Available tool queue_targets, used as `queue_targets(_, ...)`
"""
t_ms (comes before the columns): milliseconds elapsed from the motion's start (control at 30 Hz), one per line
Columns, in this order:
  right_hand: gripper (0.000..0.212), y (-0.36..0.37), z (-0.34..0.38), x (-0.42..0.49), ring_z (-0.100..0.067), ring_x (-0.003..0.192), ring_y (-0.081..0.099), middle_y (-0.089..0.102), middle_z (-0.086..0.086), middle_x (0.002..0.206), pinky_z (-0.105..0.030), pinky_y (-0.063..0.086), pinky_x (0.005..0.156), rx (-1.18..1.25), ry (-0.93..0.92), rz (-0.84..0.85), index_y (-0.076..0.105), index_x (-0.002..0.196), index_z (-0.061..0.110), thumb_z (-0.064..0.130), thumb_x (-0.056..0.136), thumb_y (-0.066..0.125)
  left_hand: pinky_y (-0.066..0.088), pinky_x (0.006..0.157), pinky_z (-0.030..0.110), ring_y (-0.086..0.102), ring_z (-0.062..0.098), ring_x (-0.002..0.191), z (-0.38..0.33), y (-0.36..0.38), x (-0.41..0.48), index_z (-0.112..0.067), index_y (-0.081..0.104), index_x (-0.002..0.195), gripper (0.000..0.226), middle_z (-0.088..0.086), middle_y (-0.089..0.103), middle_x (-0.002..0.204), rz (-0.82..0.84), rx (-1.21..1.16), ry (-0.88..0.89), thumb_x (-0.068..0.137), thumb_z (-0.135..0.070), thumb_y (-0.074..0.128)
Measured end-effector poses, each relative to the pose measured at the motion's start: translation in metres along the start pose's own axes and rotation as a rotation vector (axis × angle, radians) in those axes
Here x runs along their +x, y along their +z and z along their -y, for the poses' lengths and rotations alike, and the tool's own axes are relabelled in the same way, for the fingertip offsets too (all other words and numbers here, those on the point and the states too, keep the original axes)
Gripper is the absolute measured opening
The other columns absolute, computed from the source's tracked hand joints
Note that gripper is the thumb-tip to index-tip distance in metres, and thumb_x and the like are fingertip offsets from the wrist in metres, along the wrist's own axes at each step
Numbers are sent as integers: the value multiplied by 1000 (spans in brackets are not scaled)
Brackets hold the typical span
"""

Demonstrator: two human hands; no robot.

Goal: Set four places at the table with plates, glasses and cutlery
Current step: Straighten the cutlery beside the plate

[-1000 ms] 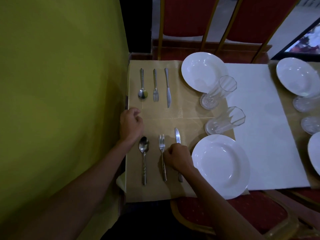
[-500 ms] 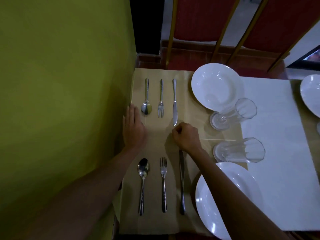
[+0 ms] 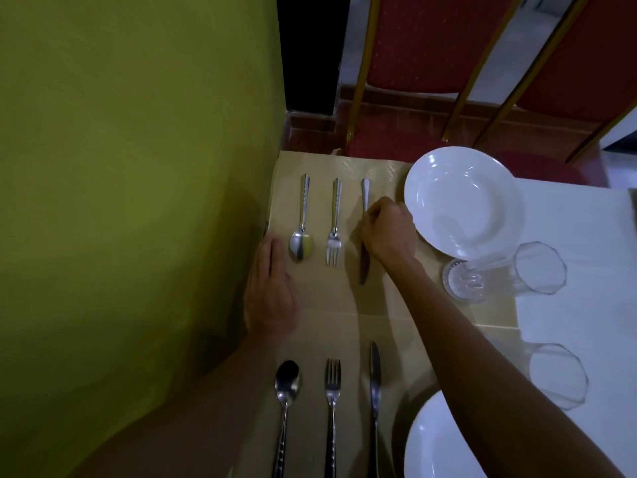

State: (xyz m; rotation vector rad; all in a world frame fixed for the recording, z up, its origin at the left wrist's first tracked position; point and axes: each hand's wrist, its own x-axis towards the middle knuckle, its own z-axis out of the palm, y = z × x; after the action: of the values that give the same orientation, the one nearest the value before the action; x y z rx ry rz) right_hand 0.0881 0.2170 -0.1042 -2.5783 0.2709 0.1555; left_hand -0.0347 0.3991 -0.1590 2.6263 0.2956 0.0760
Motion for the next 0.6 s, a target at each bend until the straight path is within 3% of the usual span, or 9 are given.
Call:
queue_targets(267, 15, 11, -10, 6, -23, 79, 65, 67, -6, 90, -41, 59, 72, -17, 82, -5, 62, 101, 11, 24, 96, 61, 47, 105, 37, 33, 20, 145, 1, 2, 2, -16, 25, 155, 61, -1, 16, 164, 14, 15, -17, 96, -18, 41)
queue_targets(433, 20, 12, -13, 5, -21, 67, 65, 65, -4, 76, -40, 61, 66, -35, 129, -30, 64, 86, 11, 28, 94, 60, 48, 104, 36, 33, 20, 145, 2, 3, 1, -16, 24, 155, 61, -2, 15, 165, 13, 22, -6, 96, -20, 37)
queue_targets(600, 21, 14, -11, 3, -20, 67, 65, 65, -3, 75, -40, 62, 67, -23, 140, -32, 66, 85, 11, 29, 94, 60, 47, 103, 32, 31, 18, 146, -1, 2, 1, -18, 22, 156, 61, -5, 12, 165, 16, 35, -17, 98, -19, 40)
